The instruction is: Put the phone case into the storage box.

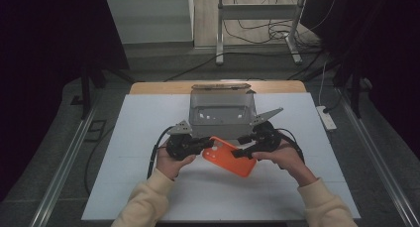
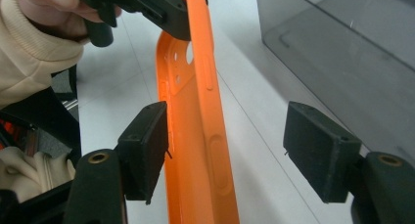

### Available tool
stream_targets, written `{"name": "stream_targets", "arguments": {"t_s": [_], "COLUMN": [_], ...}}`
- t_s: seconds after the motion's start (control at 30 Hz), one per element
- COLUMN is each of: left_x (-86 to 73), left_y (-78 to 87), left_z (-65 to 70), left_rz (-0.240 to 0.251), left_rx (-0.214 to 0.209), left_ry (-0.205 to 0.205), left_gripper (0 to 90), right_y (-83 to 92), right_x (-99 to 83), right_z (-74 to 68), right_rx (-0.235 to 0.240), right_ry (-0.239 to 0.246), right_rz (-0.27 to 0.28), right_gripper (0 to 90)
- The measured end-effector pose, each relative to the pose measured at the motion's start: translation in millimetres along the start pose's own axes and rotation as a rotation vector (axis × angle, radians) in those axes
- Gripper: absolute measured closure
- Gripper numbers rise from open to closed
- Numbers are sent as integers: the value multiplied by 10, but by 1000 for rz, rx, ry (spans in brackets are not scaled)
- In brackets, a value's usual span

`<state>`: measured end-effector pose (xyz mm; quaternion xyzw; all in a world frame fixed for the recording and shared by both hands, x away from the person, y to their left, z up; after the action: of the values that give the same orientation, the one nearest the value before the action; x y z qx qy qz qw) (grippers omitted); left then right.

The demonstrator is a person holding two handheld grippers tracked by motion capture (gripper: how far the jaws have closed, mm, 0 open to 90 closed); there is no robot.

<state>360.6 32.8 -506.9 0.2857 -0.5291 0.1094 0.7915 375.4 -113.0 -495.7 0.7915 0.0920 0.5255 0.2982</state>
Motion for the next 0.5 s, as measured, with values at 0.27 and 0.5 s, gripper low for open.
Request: {"name": "stream_targets", "arguments": {"t_s": [0.27,0.5], "left_x": [-2,-7], "left_y": [-10,-20], "left_z": [12,31], "left_rz": [0,-4], "left_rx": [-3,-8], "left_ry": [-5,-10], "left_gripper": [824,824], "right_y": [-26,-63], "right_x": [-15,-22], "right_z": [-6,-29], "right_rx": [9,19], "right_ry": [-12,-18], "right_rz": [-9,-11], "right_gripper": [377,456]}}
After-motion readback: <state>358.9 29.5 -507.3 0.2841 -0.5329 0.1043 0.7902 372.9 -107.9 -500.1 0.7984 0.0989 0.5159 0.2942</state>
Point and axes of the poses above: each handheld gripper's, and its own axes: y roughly backward along the jaws, x roughly out of its top, z roughly to its right, the point moved 9 cm from there along -y, roughly forward along the jaws, and after that the axes turned 8 degrees about z, right-handed, at the moved point
